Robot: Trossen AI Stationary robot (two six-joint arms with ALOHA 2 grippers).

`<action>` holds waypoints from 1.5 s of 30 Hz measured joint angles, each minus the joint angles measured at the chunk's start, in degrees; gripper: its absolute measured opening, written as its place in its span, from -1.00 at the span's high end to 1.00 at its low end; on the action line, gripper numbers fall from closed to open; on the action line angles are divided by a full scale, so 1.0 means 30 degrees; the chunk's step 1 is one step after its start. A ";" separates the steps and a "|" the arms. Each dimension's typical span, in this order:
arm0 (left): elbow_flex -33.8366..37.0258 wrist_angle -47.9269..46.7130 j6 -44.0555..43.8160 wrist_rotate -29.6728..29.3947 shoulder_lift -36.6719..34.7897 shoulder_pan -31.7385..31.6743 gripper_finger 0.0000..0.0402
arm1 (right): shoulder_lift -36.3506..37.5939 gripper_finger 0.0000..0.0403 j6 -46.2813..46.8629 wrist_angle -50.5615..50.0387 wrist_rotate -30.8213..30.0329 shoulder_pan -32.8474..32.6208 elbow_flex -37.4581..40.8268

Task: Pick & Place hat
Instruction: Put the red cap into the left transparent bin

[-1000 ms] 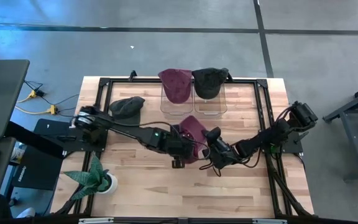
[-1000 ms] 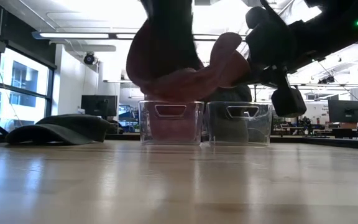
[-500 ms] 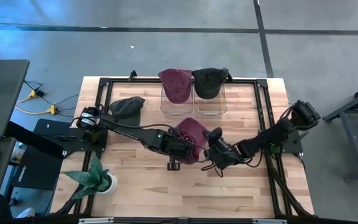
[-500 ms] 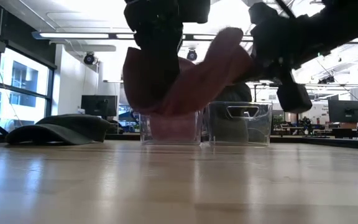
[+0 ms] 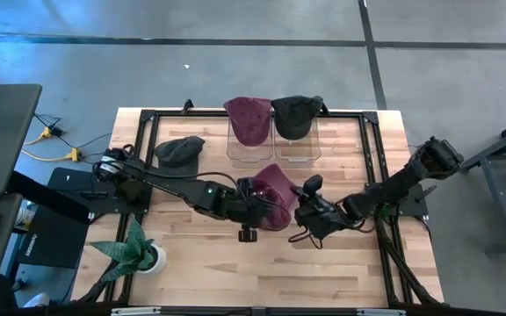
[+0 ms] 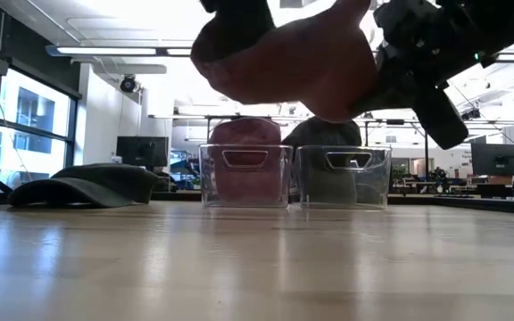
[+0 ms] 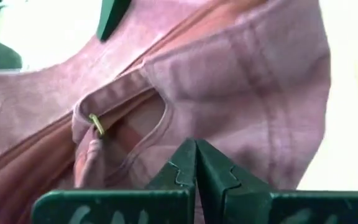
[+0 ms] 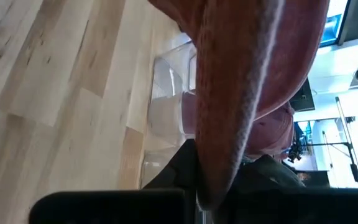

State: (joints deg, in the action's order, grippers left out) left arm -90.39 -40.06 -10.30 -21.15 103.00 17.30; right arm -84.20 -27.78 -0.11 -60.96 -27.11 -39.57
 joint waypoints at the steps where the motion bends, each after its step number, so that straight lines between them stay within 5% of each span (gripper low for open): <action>1: 0.0006 -0.0114 -0.0158 -0.0340 0.0000 0.0007 1.00 | 0.0006 0.95 0.0048 0.0079 -0.0020 0.0000 0.0000; 9: 0.0044 -0.0102 -0.0531 -0.1066 0.1252 0.0000 1.00 | -0.0007 0.97 0.0589 -0.0026 0.0331 0.0182 0.0008; 17: 0.0001 0.1213 0.1207 0.3178 0.2201 0.0415 1.00 | -0.0034 0.95 0.0837 -0.0574 -0.0830 0.0153 0.0045; 21: -0.0007 0.1774 0.1854 0.3017 0.2100 0.0372 1.00 | -0.0029 0.97 0.1729 -0.0636 -0.0454 0.0251 0.0029; 34: -0.0031 -0.0529 0.0261 -0.1044 -0.0815 0.0214 1.00 | -0.0015 0.96 0.3325 -0.0626 0.0600 0.0714 0.0029; 45: 0.0062 -0.3579 -0.2969 -0.7784 -0.0317 -0.1215 1.00 | -0.0036 0.96 0.3120 -0.0730 0.0487 0.0532 0.0029</action>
State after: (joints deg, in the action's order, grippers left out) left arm -90.20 -50.80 -19.20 -44.50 102.05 13.66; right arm -84.31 -18.42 -2.30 -59.50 -25.52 -39.48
